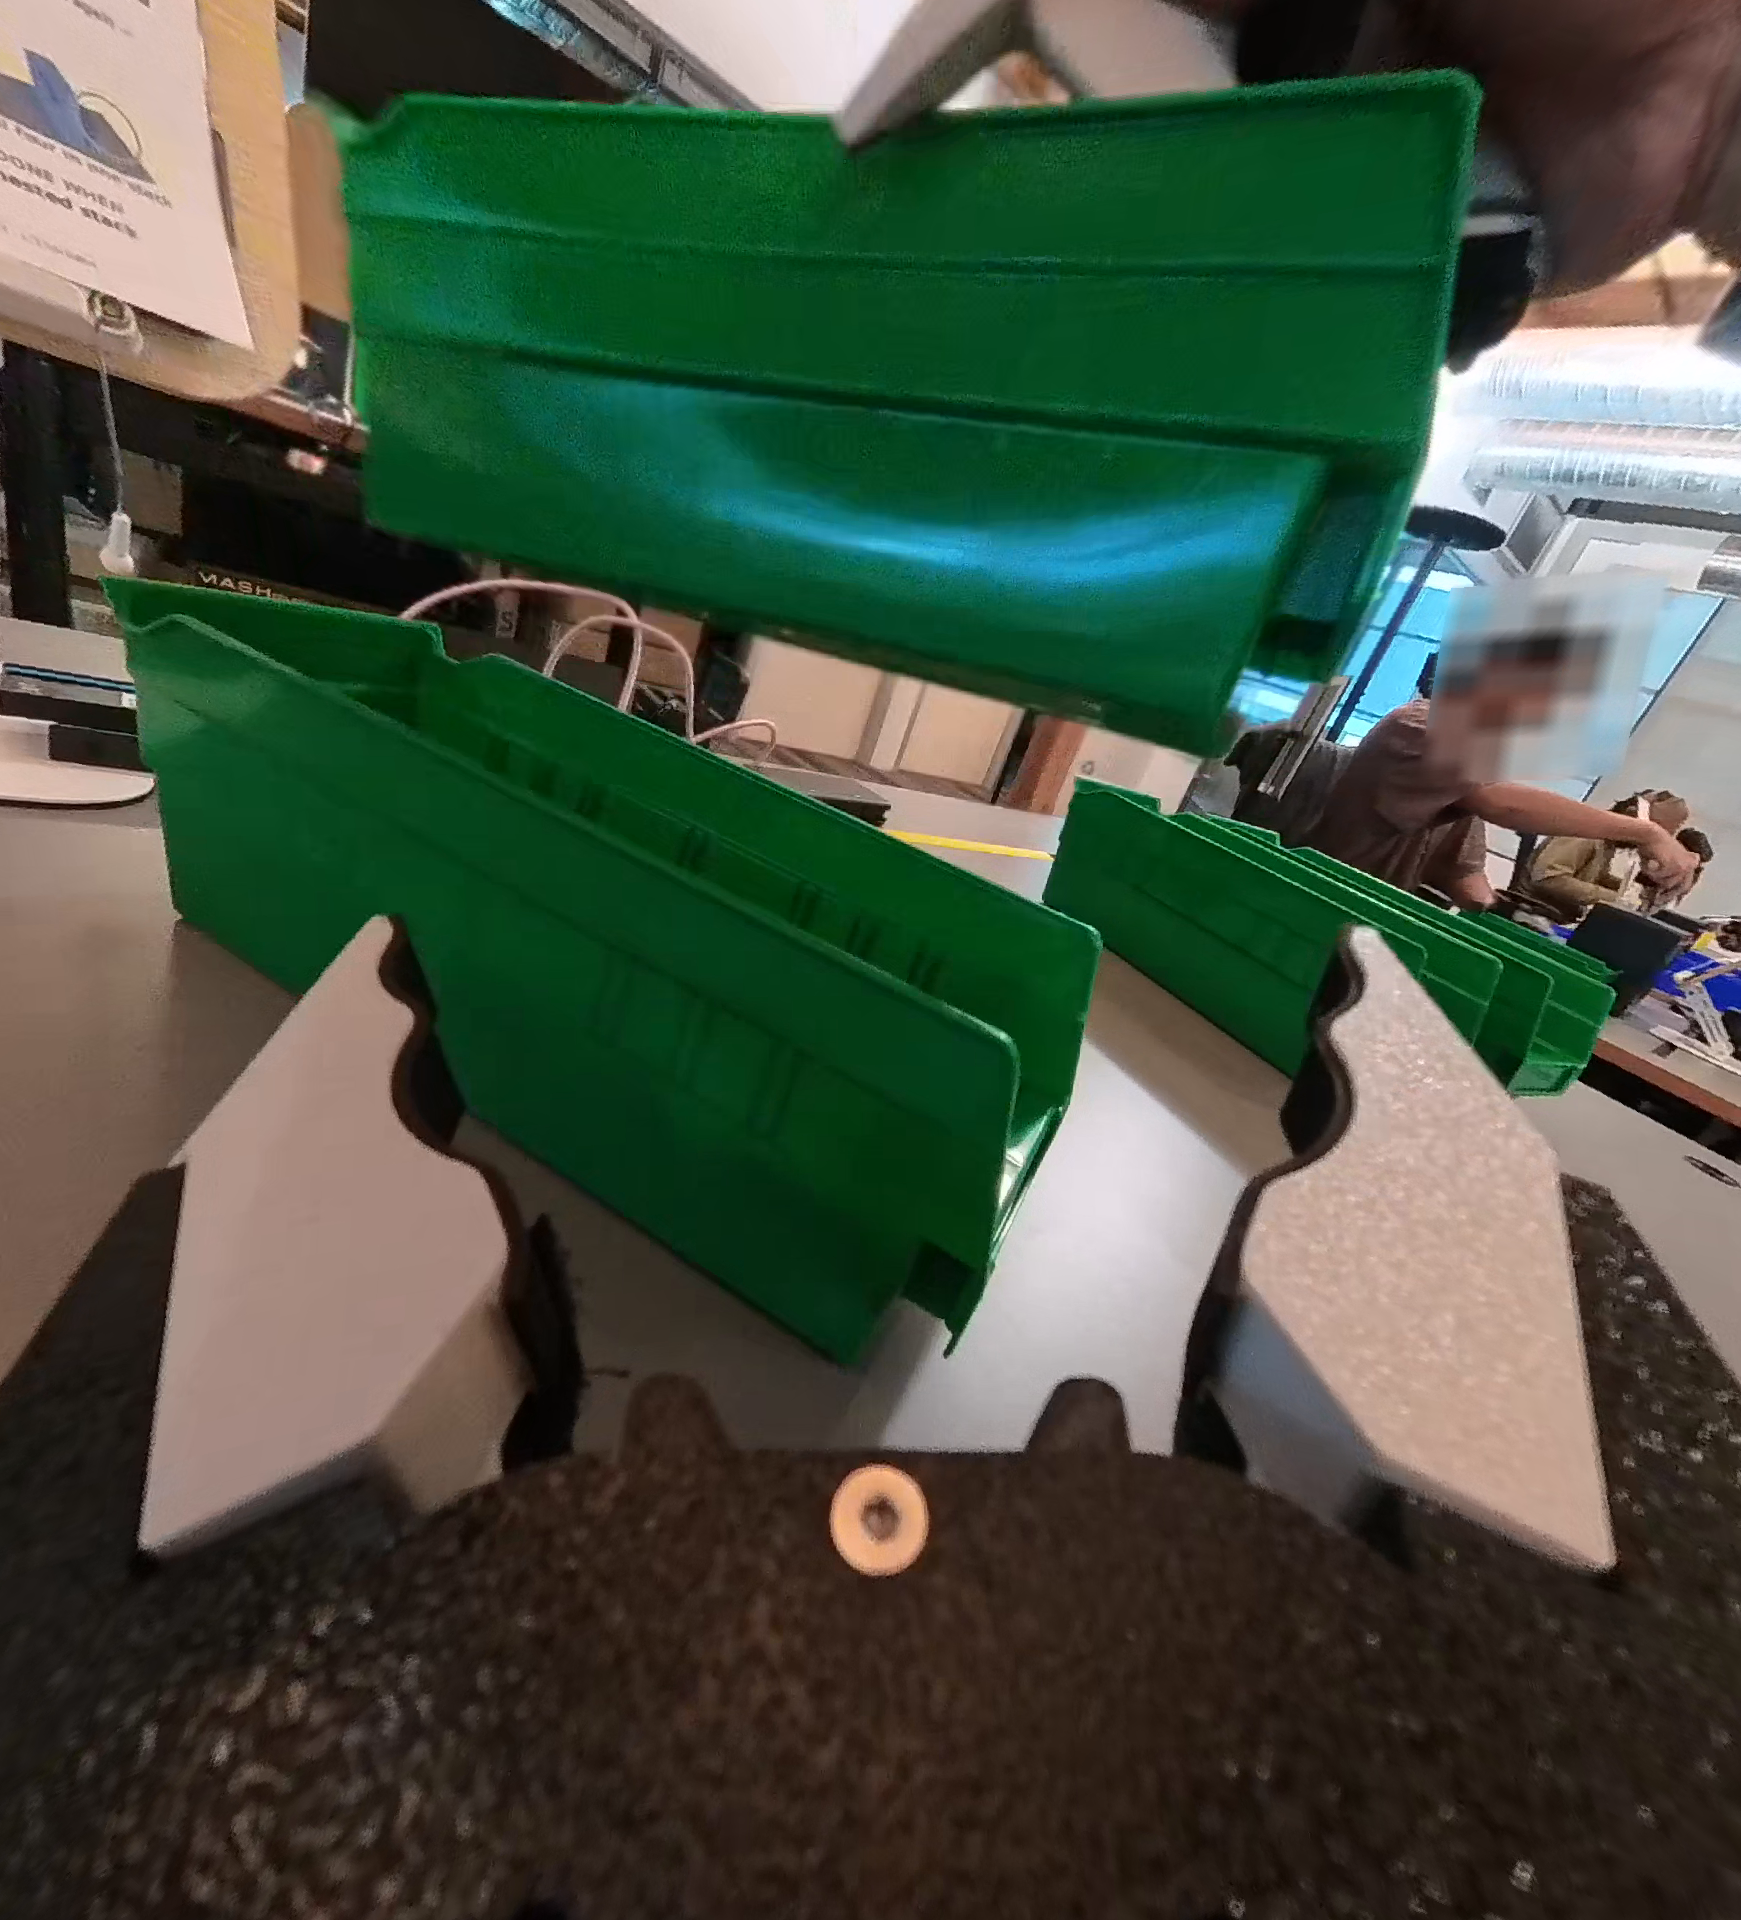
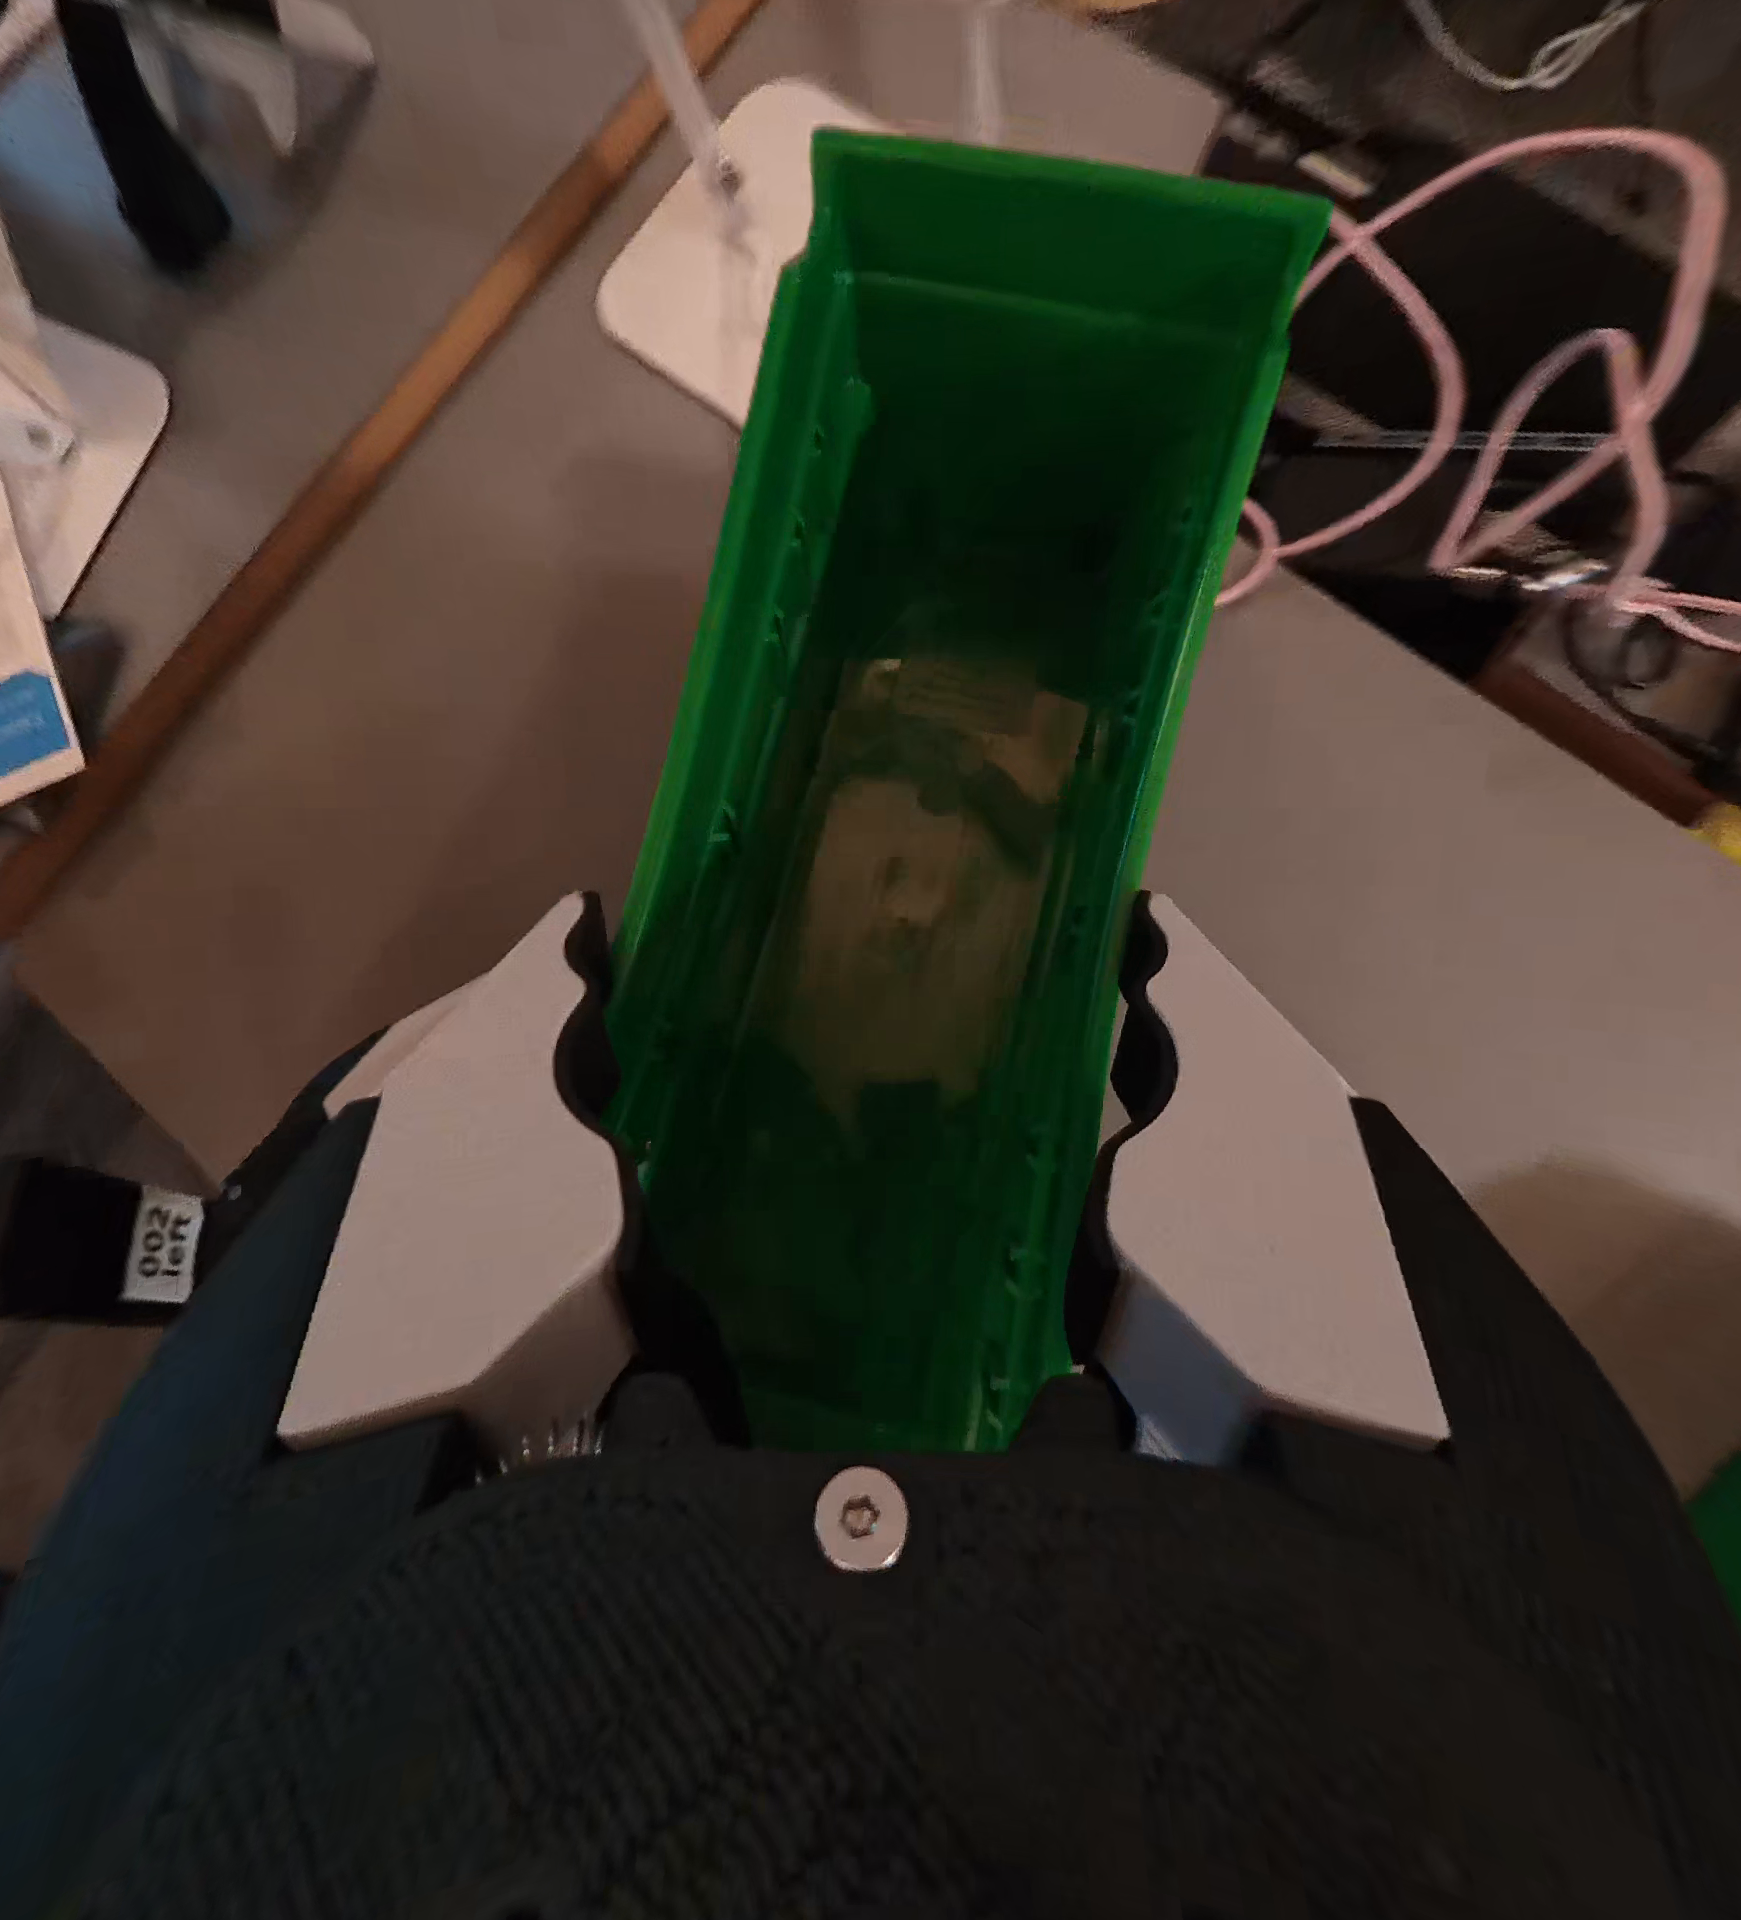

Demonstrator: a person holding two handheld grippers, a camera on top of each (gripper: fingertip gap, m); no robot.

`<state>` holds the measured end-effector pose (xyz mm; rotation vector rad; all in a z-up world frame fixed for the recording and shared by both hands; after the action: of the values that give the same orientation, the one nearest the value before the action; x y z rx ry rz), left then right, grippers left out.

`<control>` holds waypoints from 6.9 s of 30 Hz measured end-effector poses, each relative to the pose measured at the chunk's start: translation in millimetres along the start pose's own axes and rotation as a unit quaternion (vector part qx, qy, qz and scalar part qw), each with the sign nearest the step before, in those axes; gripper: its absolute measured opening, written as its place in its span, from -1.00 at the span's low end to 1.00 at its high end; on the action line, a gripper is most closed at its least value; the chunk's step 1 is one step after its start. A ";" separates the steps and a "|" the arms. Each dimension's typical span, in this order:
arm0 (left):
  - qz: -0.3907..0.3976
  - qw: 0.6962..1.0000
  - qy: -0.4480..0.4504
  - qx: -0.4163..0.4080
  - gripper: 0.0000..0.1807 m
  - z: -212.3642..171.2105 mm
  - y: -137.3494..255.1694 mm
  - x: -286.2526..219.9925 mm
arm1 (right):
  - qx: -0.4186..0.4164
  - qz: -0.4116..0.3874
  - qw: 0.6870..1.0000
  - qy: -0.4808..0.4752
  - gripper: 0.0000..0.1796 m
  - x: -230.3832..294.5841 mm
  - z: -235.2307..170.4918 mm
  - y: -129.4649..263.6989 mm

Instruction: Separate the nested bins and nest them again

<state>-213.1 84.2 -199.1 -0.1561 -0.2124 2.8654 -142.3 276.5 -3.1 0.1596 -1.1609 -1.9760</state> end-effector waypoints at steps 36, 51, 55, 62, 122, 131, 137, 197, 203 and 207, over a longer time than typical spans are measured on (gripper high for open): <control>0.120 0.983 -0.105 -0.086 0.57 47.0 36.0 -8.3 | -0.373 -0.180 0.906 0.088 0.40 -195.7 -187.9 96.0; -0.120 0.983 -0.035 0.136 0.19 68.0 -121.8 -156.9 | -0.664 -0.310 0.673 0.107 0.18 -300.5 -280.6 169.4; -0.110 0.940 -0.017 0.324 0.76 45.2 -230.4 -157.1 | -0.668 -0.288 0.683 0.069 0.16 -317.0 -283.7 171.7; -0.025 0.851 -0.014 0.524 0.76 -15.0 -320.6 -144.9 | -0.677 -0.205 0.707 -0.005 0.17 -334.6 -283.9 174.4; 0.232 0.787 0.184 0.541 0.19 90.0 -156.2 44.8 | -0.649 -0.096 0.746 -0.115 0.01 -354.9 -283.1 170.0; 0.246 0.765 0.144 0.578 0.18 81.6 -145.9 54.3 | -0.639 -0.100 0.755 -0.108 0.00 -353.0 -281.5 166.5; 0.249 0.772 0.148 0.565 0.25 70.2 -141.5 57.3 | -0.634 -0.090 0.760 -0.112 0.00 -353.3 -280.6 164.6; -0.124 0.840 0.121 0.514 0.24 83.6 -339.5 -146.0 | -0.678 -0.106 0.712 -0.147 -0.08 -389.2 -299.3 192.9; 0.080 0.849 0.036 0.521 0.25 168.5 -249.7 -42.9 | -0.680 -0.090 0.709 -0.164 -0.08 -393.2 -301.7 193.2; 0.180 0.843 0.032 0.506 0.25 201.9 -192.8 -2.3 | -0.678 -0.080 0.711 -0.169 -0.08 -392.9 -301.7 191.5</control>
<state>-187.6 241.4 30.3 -0.0753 1.4536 2.8683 371.5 303.7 -135.0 -0.9202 0.3928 -2.5634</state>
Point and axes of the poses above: each gripper's, where its closed fingertips meet, y back along the fingers, z out of its top, x = y × z across the jaws, the point moved 9 cm from there along y, back along the fingers, and after that the axes turned 14 degrees about -y, right-handed, at the moved point
